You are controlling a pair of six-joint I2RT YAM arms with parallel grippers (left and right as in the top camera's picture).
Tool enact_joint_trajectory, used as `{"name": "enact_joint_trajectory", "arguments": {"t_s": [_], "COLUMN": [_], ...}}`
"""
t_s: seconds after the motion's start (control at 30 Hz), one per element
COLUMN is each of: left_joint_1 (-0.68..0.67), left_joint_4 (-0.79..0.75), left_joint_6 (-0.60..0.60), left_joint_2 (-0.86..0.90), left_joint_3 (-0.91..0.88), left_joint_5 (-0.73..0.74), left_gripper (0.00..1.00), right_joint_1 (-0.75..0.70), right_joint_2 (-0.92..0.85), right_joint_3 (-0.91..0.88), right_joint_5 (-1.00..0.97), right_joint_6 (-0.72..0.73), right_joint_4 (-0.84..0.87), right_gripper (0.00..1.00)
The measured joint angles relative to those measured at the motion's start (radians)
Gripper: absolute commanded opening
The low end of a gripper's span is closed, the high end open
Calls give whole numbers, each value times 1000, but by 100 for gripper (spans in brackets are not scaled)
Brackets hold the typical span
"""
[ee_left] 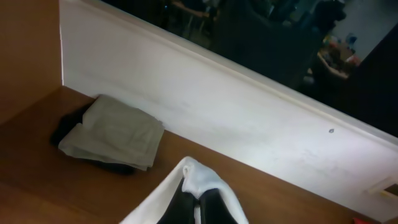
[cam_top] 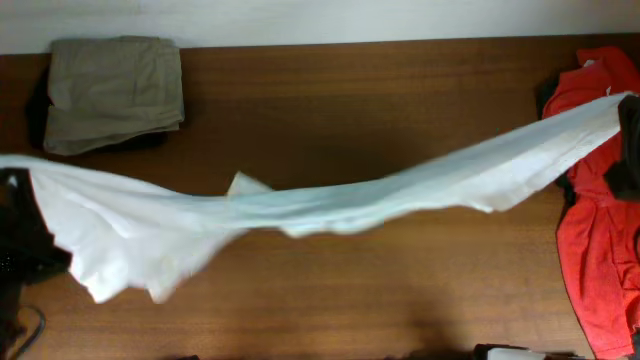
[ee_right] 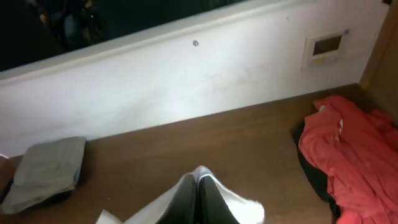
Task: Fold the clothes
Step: 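Lift the T-shirt high with both grippers and swing it forward, then lay the T-shirt flat on the table and release both grippers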
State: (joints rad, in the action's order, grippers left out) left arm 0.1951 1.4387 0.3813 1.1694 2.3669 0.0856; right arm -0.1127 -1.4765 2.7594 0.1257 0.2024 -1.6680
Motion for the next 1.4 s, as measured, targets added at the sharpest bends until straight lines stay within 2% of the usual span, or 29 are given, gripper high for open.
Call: {"name": "enact_joint_trajectory", "arguments": {"t_s": [0.13,0.3,0.4,0.53,0.63,0.77,0.8,0.83,0.9,0.97,1.07,1.17,1.27,1.4], "left_joint_1": [0,0,-2,-3,-16,-35,-36,-42,-58,-93,-145,-180,-190,-190], "left_joint_4": [-81,-401,-480,-459,-383,-194,-157,-77,-20,8,-10,-13,32,96], "left_joint_6": [-4,-21,-22,-23,-30,-65,-70,-76,-84,-95,-106,-108,-111,-117], "left_joint_2": [209,642,744,736,645,518,515,516,568,691,848,895,892,776], "left_joint_3": [-1,-12,-30,105,263,327,325,299,229,43,-267,-493,-534,-541], "left_joint_5": [8,23,42,58,75,82,83,83,83,82,83,83,83,83], "left_gripper": [1,1,1,1,1,1,1,1,1,1,1,0,0,1], "right_joint_1": [0,0,0,-7,-16,-18,-18,-18,-18,-18,-6,24,69,95], "right_joint_2": [-147,-471,-538,-494,-396,-319,-321,-338,-387,-475,-527,-534,-533,-530], "right_joint_3": [5,-9,-18,8,31,56,58,44,7,-114,-362,-582,-727,-766], "right_joint_5": [6,50,114,154,154,151,144,140,126,115,103,101,100,63], "right_joint_6": [0,0,0,0,-1,-37,-46,-50,-54,-55,-75,-80,-83,-74], "right_joint_4": [99,407,528,555,538,409,324,251,154,60,72,87,99,74], "right_gripper": [4,4,4,4,4,4,4,4,4,4,4,4,4,4]}}
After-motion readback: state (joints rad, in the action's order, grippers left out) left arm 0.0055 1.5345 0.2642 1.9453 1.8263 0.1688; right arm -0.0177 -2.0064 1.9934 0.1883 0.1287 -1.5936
